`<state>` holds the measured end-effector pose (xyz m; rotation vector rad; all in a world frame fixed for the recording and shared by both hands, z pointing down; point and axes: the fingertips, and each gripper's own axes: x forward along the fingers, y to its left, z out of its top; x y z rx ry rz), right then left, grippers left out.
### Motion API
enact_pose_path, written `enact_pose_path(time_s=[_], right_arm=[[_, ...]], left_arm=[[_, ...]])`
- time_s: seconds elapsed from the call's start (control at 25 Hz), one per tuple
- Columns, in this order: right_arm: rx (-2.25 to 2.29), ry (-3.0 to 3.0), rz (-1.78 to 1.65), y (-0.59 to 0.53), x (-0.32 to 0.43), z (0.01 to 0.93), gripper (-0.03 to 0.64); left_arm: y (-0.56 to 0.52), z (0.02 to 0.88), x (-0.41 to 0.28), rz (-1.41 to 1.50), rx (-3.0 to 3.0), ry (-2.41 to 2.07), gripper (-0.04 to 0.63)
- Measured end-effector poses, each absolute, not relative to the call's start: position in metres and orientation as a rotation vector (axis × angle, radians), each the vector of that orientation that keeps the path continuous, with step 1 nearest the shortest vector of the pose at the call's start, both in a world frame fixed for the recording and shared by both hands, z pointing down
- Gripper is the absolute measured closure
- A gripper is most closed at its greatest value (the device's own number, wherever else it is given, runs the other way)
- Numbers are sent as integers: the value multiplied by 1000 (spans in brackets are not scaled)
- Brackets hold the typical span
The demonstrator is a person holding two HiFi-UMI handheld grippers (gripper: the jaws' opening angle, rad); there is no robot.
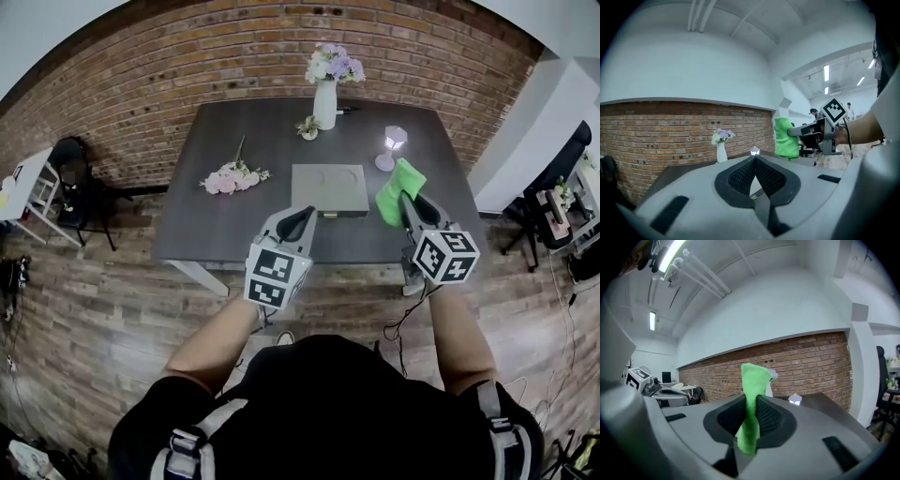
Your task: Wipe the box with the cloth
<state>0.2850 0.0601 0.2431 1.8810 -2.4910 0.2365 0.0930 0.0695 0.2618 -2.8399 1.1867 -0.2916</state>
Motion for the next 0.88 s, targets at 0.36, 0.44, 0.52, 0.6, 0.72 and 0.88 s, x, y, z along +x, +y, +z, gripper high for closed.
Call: enact_pose_path(time_s=[0.36,0.44,0.52,0.6,0.72,0.88], right_arm=[[1852,-2536,208,59,271,243,561],[1849,-2534,209,59,269,245,561],[1852,-2526,206,59,267,247,561],[1865,-2517,191,60,267,248,561],[1878,-2509,173,62,264,249,561],[1865,-2498,152,65,257,254,561]], left_arm=[[67,261,81,-332,-2804,1235,586],[67,261,83,-335,-2807,1224,586],[66,261,84,-331,-2809,1216,586],[64,262,83,-332,-2806,1219,586],[60,263,81,-338,-2808,1229,586],[57,263,82,-332,-2811,1216,586]])
